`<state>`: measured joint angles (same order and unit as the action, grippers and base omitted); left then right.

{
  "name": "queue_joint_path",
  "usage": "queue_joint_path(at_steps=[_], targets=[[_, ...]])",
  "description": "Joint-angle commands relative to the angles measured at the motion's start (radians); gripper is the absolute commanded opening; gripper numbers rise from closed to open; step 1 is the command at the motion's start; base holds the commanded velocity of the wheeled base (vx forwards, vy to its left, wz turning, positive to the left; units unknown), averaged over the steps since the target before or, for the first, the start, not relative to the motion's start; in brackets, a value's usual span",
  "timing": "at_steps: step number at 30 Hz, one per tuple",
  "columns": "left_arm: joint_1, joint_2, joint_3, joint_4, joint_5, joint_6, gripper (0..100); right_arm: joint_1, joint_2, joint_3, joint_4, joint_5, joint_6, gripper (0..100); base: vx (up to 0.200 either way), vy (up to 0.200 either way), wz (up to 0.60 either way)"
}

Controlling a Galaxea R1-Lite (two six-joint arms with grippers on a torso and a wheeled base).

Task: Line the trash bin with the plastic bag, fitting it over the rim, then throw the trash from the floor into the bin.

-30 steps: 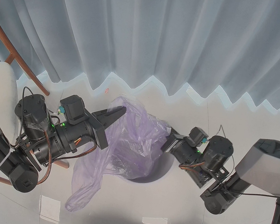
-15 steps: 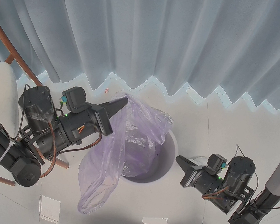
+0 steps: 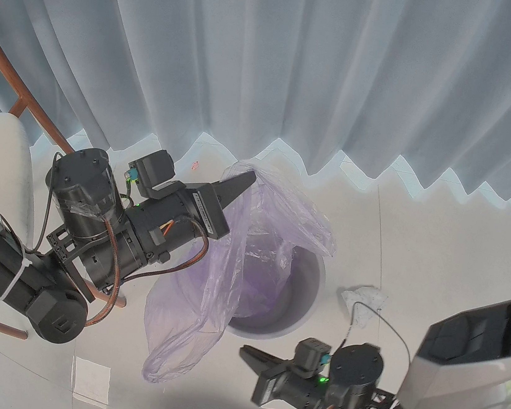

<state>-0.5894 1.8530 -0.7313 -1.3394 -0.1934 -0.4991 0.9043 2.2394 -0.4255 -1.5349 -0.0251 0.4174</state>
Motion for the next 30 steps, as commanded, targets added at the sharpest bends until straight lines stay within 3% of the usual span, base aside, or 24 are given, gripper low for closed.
queue_joint_path(at_steps=[1,6,8,11,20,24,30], targets=[[-0.013,-0.005,-0.002,-0.003,0.003,-0.009,0,0.136,0.212,-0.147,-0.036,-0.003,0.006,0,0.0,0.0,0.0],[-0.018,-0.006,-0.002,-0.003,0.003,-0.009,0,0.179,0.221,-0.173,-0.034,0.014,0.001,0,0.0,0.0,0.0],[-0.023,-0.009,-0.004,-0.006,0.005,-0.009,0,0.214,0.217,-0.236,-0.033,0.059,0.003,0,0.0,0.0,0.0],[-0.041,-0.021,-0.002,-0.003,0.005,-0.009,0,0.237,0.24,-0.332,-0.03,0.07,0.011,0,0.0,0.0,0.0],[-0.047,-0.028,-0.002,-0.003,0.005,-0.009,0,0.311,0.339,-0.493,-0.036,0.062,0.127,0,0.0,0.0,0.0],[-0.055,-0.029,0.0,-0.003,0.006,-0.009,0,0.298,0.353,-0.573,-0.036,0.024,0.132,0,0.0,0.0,0.0],[-0.063,-0.035,0.006,0.002,0.019,-0.009,0,0.206,0.338,-0.676,-0.036,-0.061,0.106,0,0.0,0.0,0.0]])
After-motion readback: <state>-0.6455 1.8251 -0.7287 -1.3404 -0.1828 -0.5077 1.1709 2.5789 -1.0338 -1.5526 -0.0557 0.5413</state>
